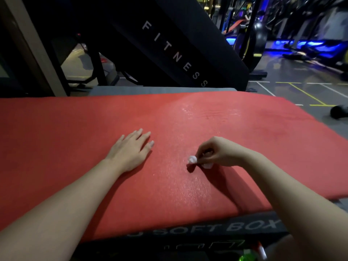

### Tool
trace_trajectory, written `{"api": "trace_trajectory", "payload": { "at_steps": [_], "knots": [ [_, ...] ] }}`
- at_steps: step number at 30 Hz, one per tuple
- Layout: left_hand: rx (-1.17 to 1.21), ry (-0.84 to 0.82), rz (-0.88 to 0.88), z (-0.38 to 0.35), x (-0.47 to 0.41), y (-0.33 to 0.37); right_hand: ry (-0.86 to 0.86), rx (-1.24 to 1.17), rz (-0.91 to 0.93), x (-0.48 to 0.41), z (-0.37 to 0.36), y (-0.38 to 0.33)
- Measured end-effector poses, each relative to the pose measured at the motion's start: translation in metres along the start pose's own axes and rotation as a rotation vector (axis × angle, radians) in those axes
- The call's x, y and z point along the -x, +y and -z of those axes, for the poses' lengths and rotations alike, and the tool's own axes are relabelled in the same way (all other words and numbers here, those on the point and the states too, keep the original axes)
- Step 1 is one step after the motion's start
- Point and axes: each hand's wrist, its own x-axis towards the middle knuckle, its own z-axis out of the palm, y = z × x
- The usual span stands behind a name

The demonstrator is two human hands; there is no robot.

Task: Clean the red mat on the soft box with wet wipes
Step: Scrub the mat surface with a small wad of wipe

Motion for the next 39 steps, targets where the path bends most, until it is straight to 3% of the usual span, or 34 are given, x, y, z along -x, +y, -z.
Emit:
{"api": "trace_trajectory", "payload": {
  "at_steps": [3,5,7,10,11,14,18,21,24,27,30,34,39],
  "knots": [
    [0.027,-0.019,-0.007,-0.003,-0.005,0.000,0.303,0.032,-0.046,-0.027,-0.007,0.016],
    [0.045,-0.034,-0.003,-0.005,-0.005,0.001,0.420,0.026,-0.078,-0.038,-0.007,0.025],
    [0.039,-0.035,0.001,-0.008,-0.005,0.001,0.338,-0.046,-0.072,-0.037,0.001,0.027],
    [0.040,-0.019,0.015,-0.006,-0.011,0.001,-0.005,-0.184,-0.052,-0.023,0.016,0.019],
    [0.035,-0.005,0.020,-0.004,-0.013,0.002,-0.039,-0.188,-0.048,-0.023,0.018,0.018],
    [-0.005,0.020,0.019,0.002,-0.017,0.003,0.139,-0.103,-0.082,-0.045,0.010,0.022],
    [-0.103,-0.083,0.030,0.023,-0.036,0.008,0.363,0.025,-0.093,-0.092,-0.001,0.030],
    [-0.096,-0.096,0.058,0.033,-0.067,0.016,0.355,0.070,-0.063,-0.105,0.004,0.031],
    [-0.052,0.010,0.042,0.025,-0.102,0.020,0.185,0.006,-0.027,-0.096,0.018,0.032],
    [0.022,0.081,0.048,0.008,-0.132,0.022,0.101,0.110,0.037,-0.097,0.028,0.032],
    [0.023,0.067,0.082,-0.015,-0.149,0.017,0.218,0.182,0.081,-0.130,0.028,0.044],
    [-0.002,0.084,0.082,-0.031,-0.153,0.012,0.448,0.142,-0.009,-0.194,0.035,0.077],
    [-0.024,0.075,0.085,-0.031,-0.155,0.013,0.366,0.203,0.050,-0.234,0.055,0.078]
  ]
}}
